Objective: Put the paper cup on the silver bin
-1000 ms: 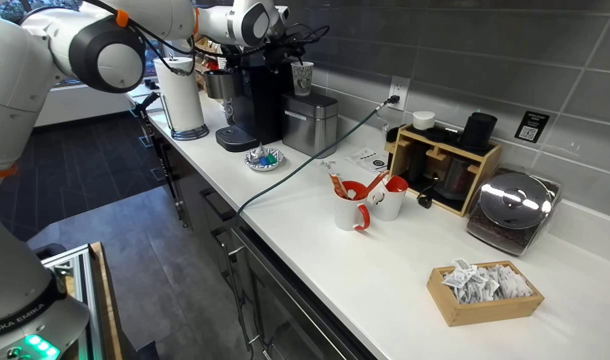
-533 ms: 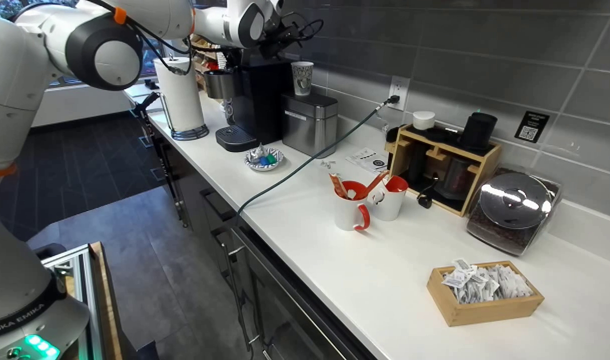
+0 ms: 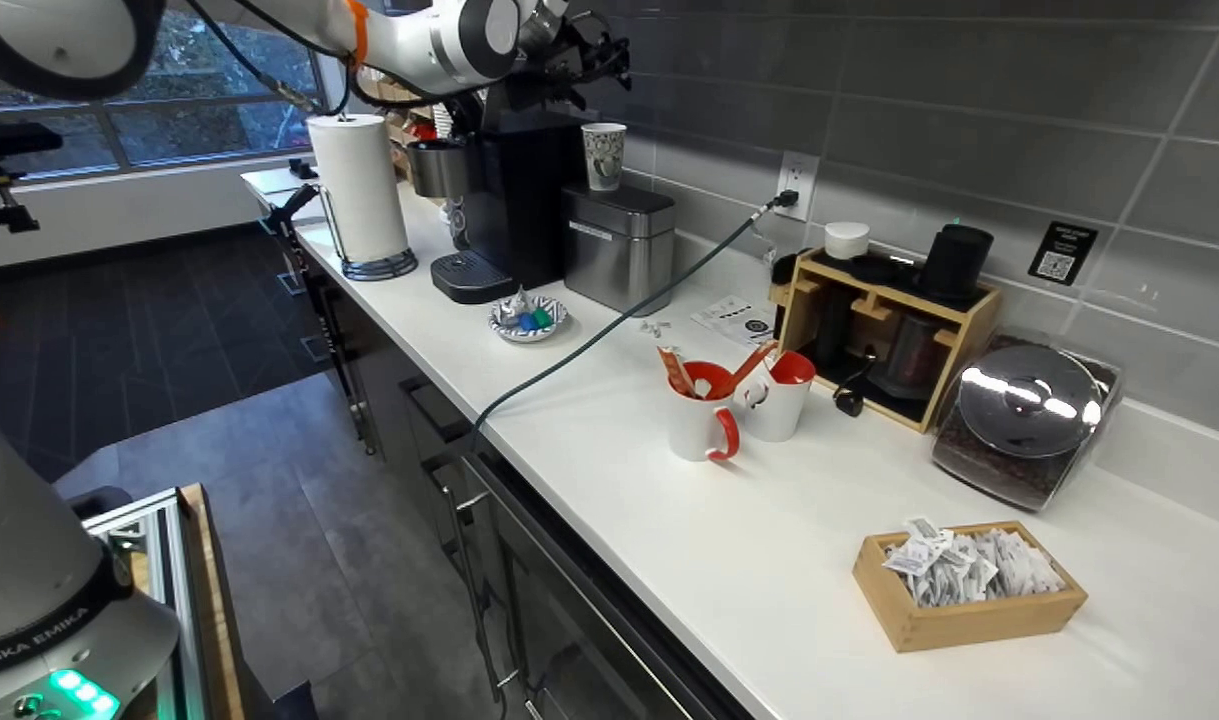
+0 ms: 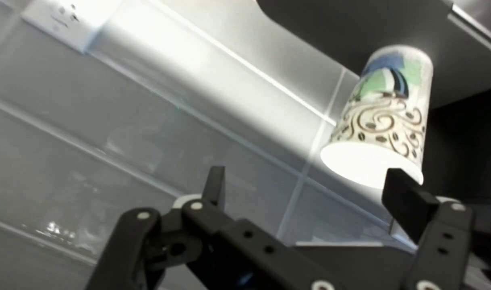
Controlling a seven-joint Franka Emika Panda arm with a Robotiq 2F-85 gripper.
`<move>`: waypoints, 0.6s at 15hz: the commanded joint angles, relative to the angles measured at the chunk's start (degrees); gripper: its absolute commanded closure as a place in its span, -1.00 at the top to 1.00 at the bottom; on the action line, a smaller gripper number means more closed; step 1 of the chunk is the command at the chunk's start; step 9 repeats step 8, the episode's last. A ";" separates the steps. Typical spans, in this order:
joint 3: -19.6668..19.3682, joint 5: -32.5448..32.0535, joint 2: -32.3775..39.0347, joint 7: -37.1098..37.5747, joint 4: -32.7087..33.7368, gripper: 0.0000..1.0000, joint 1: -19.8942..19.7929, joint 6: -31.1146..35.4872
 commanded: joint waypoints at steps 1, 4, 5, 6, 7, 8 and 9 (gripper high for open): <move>-3.31 -5.93 -10.34 6.85 -14.09 1.00 2.39 -7.31; -0.51 -8.03 -16.99 8.57 -22.66 1.00 0.61 -14.71; 0.54 -6.64 -18.07 7.20 -25.16 1.00 -0.39 -11.86; 0.82 -6.32 -12.51 6.27 -17.12 1.00 -0.94 -12.54; 1.30 -6.24 -14.28 6.23 -19.70 1.00 -1.15 -12.50; 1.57 -6.18 -15.60 6.20 -21.54 1.00 -1.28 -12.48; 1.57 -6.18 -15.60 6.20 -21.54 1.00 -1.28 -12.48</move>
